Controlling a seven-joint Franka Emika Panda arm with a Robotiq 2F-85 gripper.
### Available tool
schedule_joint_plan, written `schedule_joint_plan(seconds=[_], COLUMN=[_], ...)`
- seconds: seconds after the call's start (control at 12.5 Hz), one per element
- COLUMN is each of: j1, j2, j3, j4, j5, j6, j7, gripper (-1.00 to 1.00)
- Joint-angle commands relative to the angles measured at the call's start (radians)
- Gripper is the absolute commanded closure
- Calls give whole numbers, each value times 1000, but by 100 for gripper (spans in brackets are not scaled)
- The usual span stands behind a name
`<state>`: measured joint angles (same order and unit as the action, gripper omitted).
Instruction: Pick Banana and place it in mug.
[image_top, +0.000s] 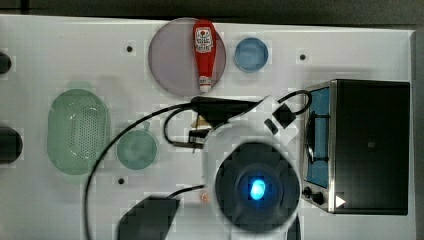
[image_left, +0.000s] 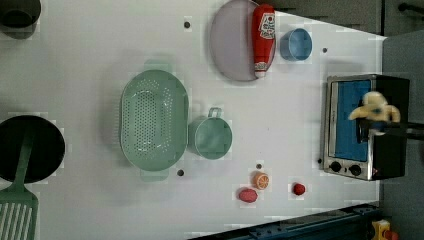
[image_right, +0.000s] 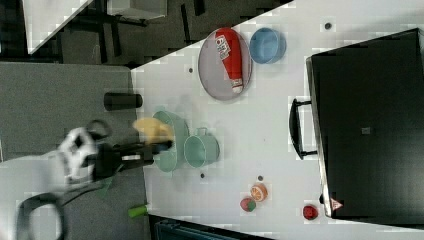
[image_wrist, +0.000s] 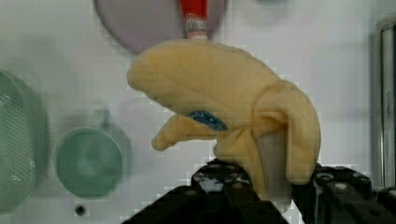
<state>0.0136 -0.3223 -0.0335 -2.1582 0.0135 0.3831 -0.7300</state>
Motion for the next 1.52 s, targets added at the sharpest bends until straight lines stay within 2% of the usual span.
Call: schedule_joint_plan(seconds=[0.08,0.24,0.48,0.72,0.88,1.28,1.52], j1=[44,58,68,69,68,69,66], j2=[55,56,58,72,122,350,384], j3=[118,206,339,427,440,445,420], j4=[-53,-57,-98,-183,-229,-219,-219], j5=[-19,-1,135,148,148,140,69], j6=[-71,-70,-45,125,235,447,482], j7=[184,293,560,715,805,823,893], gripper=[46,46,46,46,46,46,40])
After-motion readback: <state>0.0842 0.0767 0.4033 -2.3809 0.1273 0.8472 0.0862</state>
